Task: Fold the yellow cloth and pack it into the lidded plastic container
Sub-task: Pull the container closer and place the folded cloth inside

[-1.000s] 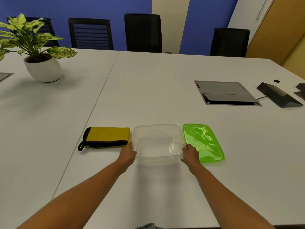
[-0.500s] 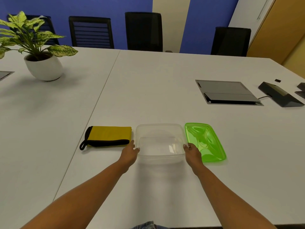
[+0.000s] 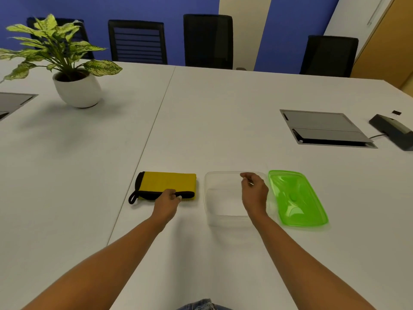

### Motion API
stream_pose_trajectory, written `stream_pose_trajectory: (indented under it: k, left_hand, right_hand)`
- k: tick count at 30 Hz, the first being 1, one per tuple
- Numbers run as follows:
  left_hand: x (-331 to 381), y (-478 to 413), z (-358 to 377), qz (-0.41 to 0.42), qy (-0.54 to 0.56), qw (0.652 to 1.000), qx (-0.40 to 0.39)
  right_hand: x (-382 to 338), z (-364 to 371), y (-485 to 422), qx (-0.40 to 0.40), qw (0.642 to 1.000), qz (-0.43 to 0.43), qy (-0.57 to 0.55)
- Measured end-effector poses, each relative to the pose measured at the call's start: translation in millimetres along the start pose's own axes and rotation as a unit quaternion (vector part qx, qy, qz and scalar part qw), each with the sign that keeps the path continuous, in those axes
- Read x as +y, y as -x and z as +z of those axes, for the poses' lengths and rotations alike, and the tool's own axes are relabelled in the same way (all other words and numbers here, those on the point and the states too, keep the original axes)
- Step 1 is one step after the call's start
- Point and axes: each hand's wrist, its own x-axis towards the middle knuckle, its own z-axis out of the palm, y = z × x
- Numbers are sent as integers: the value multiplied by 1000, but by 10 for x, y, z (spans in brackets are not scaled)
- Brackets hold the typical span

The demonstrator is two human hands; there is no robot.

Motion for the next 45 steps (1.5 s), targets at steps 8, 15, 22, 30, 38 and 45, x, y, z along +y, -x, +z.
stream_pose_trajectory:
  k: [8, 15, 22, 30, 38, 45]
  left_hand:
    - [-51, -321, -549, -10, -11, 998, 55]
    - [-160, -675, -944, -30, -47, 992, 113]
    - [-309, -913, -1058, -68, -93, 989, 96]
    - [-371, -1063, -990, -84, -51, 994, 54]
    - [-352, -1145, -1028, -152, -10, 988, 28]
    - [-380, -1132, -1186, -185, -51, 981, 32]
  right_hand:
    - [-366, 746, 158, -186, 982, -12, 37]
    - [-348, 1254, 219, -323, 932, 51, 156]
    - [-228, 1450, 164, -344, 913, 116, 185]
    - [-154, 1572, 188, -345, 909, 185, 144]
    - [-152, 1661, 173, -288, 917, 260, 95]
    - [-153, 1756, 220, -228, 914, 335, 32]
